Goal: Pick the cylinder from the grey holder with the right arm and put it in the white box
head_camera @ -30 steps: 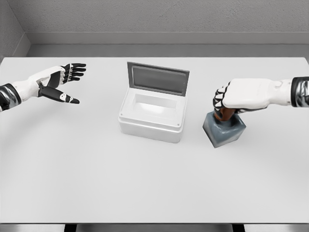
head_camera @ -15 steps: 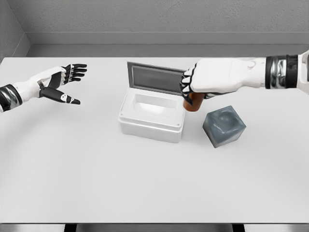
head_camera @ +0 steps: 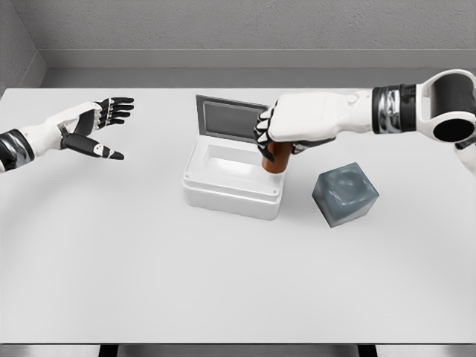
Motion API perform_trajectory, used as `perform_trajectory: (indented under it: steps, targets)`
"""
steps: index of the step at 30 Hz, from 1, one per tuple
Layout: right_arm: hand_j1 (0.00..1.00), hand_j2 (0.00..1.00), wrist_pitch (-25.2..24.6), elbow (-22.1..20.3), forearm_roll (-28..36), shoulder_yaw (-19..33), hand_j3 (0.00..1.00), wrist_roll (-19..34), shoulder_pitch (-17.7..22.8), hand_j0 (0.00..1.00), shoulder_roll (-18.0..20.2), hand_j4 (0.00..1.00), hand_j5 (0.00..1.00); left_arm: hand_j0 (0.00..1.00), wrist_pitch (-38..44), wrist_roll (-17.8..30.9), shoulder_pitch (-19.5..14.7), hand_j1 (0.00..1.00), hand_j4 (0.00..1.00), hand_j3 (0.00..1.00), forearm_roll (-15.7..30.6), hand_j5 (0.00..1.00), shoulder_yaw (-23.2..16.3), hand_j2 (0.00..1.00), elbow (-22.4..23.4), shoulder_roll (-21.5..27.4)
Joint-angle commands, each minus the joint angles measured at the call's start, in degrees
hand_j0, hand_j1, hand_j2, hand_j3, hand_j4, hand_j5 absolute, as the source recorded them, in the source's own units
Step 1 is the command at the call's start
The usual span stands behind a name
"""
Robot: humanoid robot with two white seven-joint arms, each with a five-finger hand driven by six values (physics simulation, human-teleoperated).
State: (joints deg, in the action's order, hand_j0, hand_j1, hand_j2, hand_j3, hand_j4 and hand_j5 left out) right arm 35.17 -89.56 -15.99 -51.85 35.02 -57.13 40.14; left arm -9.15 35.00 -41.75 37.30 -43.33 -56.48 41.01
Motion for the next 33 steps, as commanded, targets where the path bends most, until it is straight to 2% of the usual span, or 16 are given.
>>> perform_trajectory:
  steps: [1, 11, 27, 33]
  targets:
    - [0.34, 0.34, -0.2, 1.1, 0.2, -0.5, 0.34, 0.0, 0.0, 0.34, -0.3, 0.34, 0.34, 1.0, 0.0, 0.0, 0.0, 1.0, 1.0, 1.0, 0.3, 1.0, 0.1, 1.0, 0.0, 0.0]
    - [0.34, 0.34, -0.2, 4.4, -1.1, -2.2, 0.34, 0.0, -0.4, 0.34, -2.2, 0.34, 0.34, 1.0, 0.0, 0.0, 0.0, 1.0, 1.0, 1.0, 0.3, 1.0, 0.1, 1.0, 0.0, 0.0]
    - [0.34, 0.34, -0.2, 6.0, -1.9, -3.3, 0.34, 0.0, -0.8, 0.34, -3.8, 0.34, 0.34, 1.0, 0.0, 0.0, 0.0, 1.0, 1.0, 1.0, 0.3, 1.0, 0.2, 1.0, 0.0, 0.0]
    - [0.34, 0.34, -0.2, 7.8, -2.3, -3.3, 0.34, 0.0, -1.1, 0.34, -4.7, 0.34, 0.34, 1.0, 0.0, 0.0, 0.1, 1.0, 1.0, 1.0, 0.3, 1.0, 0.2, 1.0, 0.1, 0.0]
